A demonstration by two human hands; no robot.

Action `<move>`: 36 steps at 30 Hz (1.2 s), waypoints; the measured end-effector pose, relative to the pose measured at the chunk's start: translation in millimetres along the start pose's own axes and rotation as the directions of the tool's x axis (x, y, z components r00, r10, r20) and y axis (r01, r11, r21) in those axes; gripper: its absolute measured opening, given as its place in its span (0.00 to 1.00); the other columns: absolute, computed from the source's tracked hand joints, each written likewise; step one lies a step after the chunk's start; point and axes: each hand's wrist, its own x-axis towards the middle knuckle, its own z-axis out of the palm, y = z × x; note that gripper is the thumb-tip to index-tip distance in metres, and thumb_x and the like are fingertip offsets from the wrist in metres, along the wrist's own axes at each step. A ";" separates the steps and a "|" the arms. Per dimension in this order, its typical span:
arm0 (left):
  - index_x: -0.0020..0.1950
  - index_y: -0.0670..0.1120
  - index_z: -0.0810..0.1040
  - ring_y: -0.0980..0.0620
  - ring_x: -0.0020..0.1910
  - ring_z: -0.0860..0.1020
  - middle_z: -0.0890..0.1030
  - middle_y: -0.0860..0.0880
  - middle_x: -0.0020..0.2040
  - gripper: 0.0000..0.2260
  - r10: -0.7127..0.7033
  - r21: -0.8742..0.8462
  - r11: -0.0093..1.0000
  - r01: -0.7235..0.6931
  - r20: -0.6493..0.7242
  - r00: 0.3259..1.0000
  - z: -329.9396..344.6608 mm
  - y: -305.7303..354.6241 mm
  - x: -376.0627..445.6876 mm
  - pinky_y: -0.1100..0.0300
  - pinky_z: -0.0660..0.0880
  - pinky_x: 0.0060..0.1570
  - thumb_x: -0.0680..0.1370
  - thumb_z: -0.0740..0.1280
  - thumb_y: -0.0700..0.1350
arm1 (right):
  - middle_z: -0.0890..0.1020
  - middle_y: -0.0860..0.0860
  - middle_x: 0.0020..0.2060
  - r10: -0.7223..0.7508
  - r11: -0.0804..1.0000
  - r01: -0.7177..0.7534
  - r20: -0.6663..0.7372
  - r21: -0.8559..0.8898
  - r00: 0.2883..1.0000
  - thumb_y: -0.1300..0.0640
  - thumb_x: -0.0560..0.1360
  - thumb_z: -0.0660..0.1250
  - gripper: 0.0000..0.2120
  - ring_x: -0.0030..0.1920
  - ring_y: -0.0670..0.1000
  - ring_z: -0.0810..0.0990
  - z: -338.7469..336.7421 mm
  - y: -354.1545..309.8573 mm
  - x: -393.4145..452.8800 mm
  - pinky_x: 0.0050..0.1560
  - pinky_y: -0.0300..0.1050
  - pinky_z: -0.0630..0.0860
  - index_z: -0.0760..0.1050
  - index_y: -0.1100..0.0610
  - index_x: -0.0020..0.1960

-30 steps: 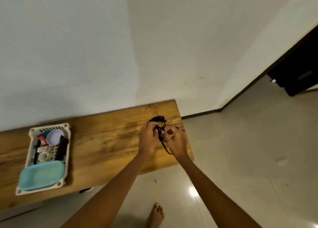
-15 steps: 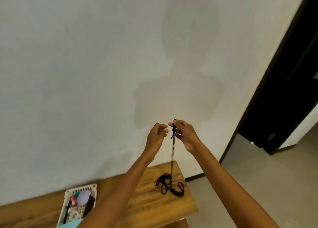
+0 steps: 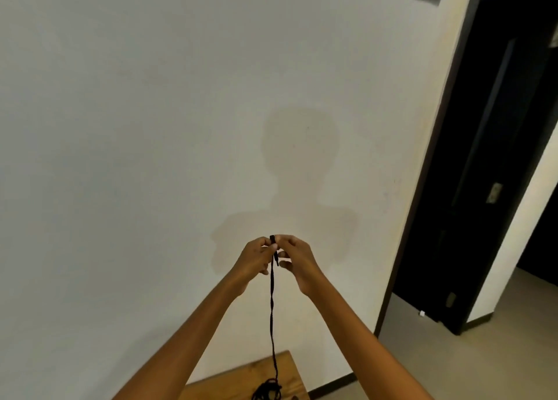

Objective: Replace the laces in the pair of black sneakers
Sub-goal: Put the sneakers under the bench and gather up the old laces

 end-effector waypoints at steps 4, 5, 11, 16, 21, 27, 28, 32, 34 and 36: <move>0.45 0.45 0.73 0.54 0.38 0.75 0.77 0.49 0.41 0.08 0.117 0.004 0.993 -0.117 0.064 0.991 -8.4 18.9 10.6 0.62 0.74 0.40 0.82 0.58 0.42 | 0.77 0.51 0.59 -0.144 0.989 0.147 0.103 -0.029 0.984 0.54 0.80 0.61 0.15 0.57 0.48 0.78 -6.3 -8.7 8.3 0.56 0.43 0.75 0.70 0.53 0.65; 0.45 0.45 0.73 0.54 0.41 0.76 0.78 0.49 0.42 0.08 0.142 -0.018 0.990 -0.141 0.082 0.986 -11.4 23.8 13.8 0.62 0.74 0.41 0.82 0.57 0.42 | 0.78 0.49 0.58 -0.158 0.983 0.170 0.146 -0.074 0.977 0.53 0.81 0.60 0.14 0.59 0.47 0.77 -7.4 -9.2 10.3 0.59 0.43 0.74 0.71 0.52 0.65; 0.44 0.44 0.72 0.53 0.42 0.78 0.79 0.49 0.42 0.10 0.205 -0.049 0.978 -0.201 0.113 0.972 -25.7 40.5 29.3 0.60 0.74 0.45 0.82 0.54 0.41 | 0.78 0.48 0.38 -0.249 0.943 0.277 0.159 -0.185 0.955 0.59 0.81 0.59 0.09 0.41 0.46 0.76 -16.1 -8.7 29.1 0.50 0.39 0.74 0.78 0.57 0.51; 0.52 0.43 0.77 0.48 0.42 0.79 0.81 0.44 0.42 0.10 0.096 -0.113 0.991 -0.077 0.176 0.980 -29.7 43.0 34.2 0.50 0.74 0.54 0.79 0.56 0.37 | 0.82 0.48 0.43 -0.345 0.909 0.361 0.110 -0.209 0.932 0.62 0.80 0.58 0.12 0.45 0.47 0.80 -9.4 -22.2 37.3 0.51 0.39 0.78 0.79 0.52 0.54; 0.55 0.42 0.75 0.45 0.46 0.81 0.81 0.43 0.46 0.25 -0.031 -0.182 0.981 0.069 0.203 0.979 -38.4 54.3 38.1 0.53 0.76 0.51 0.81 0.50 0.60 | 0.81 0.47 0.44 -0.511 0.752 0.500 0.098 -0.431 0.854 0.64 0.78 0.62 0.10 0.41 0.39 0.79 -6.7 -39.6 45.1 0.43 0.27 0.72 0.77 0.57 0.57; 0.45 0.44 0.71 0.56 0.25 0.63 0.64 0.51 0.29 0.15 -0.063 -0.155 0.983 0.095 0.202 0.977 -33.2 57.7 36.5 0.65 0.67 0.26 0.82 0.55 0.53 | 0.81 0.45 0.37 -0.629 0.644 0.587 0.097 -0.490 0.771 0.65 0.76 0.66 0.04 0.39 0.35 0.79 -0.6 -47.8 50.5 0.42 0.28 0.73 0.79 0.60 0.48; 0.44 0.44 0.71 0.58 0.23 0.60 0.63 0.52 0.28 0.15 -0.040 -0.158 0.985 0.069 0.184 0.982 -34.4 57.9 35.5 0.67 0.60 0.22 0.82 0.54 0.52 | 0.81 0.45 0.38 -0.636 0.639 0.594 0.099 -0.488 0.765 0.65 0.76 0.66 0.05 0.38 0.36 0.79 -0.7 -48.3 50.7 0.42 0.29 0.73 0.80 0.60 0.48; 0.48 0.43 0.75 0.59 0.22 0.59 0.65 0.53 0.26 0.13 0.142 -0.309 0.945 -0.104 0.104 0.984 -43.1 64.7 33.2 0.68 0.57 0.21 0.83 0.54 0.46 | 0.82 0.49 0.39 -0.460 0.791 0.442 0.065 -0.424 0.886 0.64 0.77 0.64 0.09 0.32 0.39 0.78 -7.6 -36.2 54.6 0.39 0.32 0.75 0.81 0.60 0.53; 0.54 0.43 0.76 0.58 0.24 0.64 0.69 0.52 0.27 0.11 0.189 -0.447 0.882 -0.150 0.045 0.981 -51.3 70.0 31.7 0.67 0.63 0.23 0.83 0.54 0.42 | 0.82 0.52 0.40 -0.343 0.845 0.341 0.074 -0.411 0.937 0.63 0.79 0.62 0.10 0.32 0.41 0.78 -13.6 -21.2 54.4 0.39 0.32 0.76 0.80 0.62 0.56; 0.57 0.43 0.76 0.56 0.27 0.72 0.75 0.51 0.31 0.12 0.220 -0.508 0.843 -0.177 0.025 0.975 -61.4 70.9 31.0 0.64 0.72 0.29 0.83 0.54 0.40 | 0.83 0.54 0.41 -0.279 0.874 0.284 0.070 -0.394 0.958 0.62 0.80 0.59 0.12 0.36 0.45 0.80 -18.2 -6.8 53.1 0.41 0.33 0.77 0.78 0.63 0.59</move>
